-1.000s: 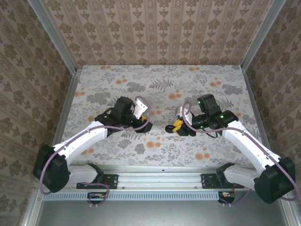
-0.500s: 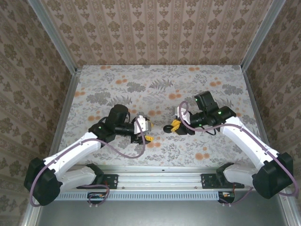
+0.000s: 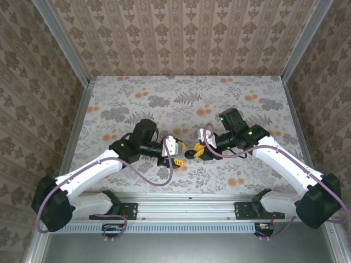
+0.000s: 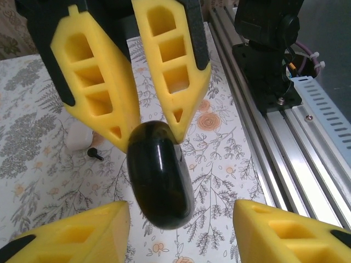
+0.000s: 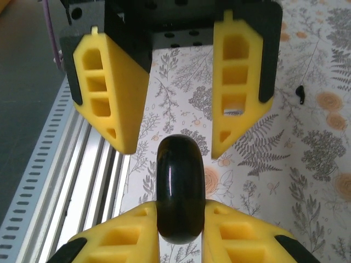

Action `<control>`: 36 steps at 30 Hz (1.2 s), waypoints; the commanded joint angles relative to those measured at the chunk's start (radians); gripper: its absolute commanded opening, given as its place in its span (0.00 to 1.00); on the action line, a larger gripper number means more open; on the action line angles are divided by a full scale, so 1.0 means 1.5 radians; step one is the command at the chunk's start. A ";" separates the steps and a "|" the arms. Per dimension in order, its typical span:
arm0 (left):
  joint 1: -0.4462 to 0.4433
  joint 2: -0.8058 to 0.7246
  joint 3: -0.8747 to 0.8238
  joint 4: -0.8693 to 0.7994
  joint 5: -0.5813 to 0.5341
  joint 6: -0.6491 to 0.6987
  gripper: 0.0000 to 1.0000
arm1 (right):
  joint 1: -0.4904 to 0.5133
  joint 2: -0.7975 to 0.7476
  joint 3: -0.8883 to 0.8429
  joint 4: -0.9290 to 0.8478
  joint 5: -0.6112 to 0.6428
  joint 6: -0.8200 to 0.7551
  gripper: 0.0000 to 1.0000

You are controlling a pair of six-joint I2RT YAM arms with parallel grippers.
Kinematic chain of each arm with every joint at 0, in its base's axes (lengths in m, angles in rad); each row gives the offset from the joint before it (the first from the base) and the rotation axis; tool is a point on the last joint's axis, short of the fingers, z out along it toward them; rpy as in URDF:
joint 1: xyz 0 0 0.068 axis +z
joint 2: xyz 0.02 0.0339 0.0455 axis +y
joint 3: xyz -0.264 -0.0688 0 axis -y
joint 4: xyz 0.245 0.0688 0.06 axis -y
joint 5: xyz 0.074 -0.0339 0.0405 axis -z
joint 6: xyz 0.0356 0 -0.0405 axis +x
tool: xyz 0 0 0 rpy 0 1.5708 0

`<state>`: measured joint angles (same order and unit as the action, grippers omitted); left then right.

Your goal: Insert wireless bluetooth earbuds into charging case

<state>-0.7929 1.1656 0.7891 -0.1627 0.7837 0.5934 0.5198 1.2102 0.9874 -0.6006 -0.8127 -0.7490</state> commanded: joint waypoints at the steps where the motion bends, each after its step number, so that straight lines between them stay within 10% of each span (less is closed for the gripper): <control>1: -0.007 0.012 0.022 0.022 0.034 -0.027 0.49 | 0.007 -0.010 -0.004 0.029 -0.016 -0.004 0.21; 16: -0.013 0.036 0.031 0.047 0.050 -0.058 0.24 | 0.009 -0.030 -0.024 0.050 0.000 0.008 0.24; 25: -0.013 0.015 -0.031 0.180 0.065 -0.120 0.17 | -0.058 -0.147 -0.189 0.310 -0.032 0.210 0.50; 36: -0.013 0.016 -0.065 0.297 0.077 -0.183 0.16 | -0.091 -0.157 -0.236 0.425 -0.132 0.283 0.50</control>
<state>-0.8036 1.2087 0.7044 0.2031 0.8562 0.3584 0.3798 0.9771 0.6327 -0.0540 -0.9352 -0.3622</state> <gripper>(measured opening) 0.198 0.501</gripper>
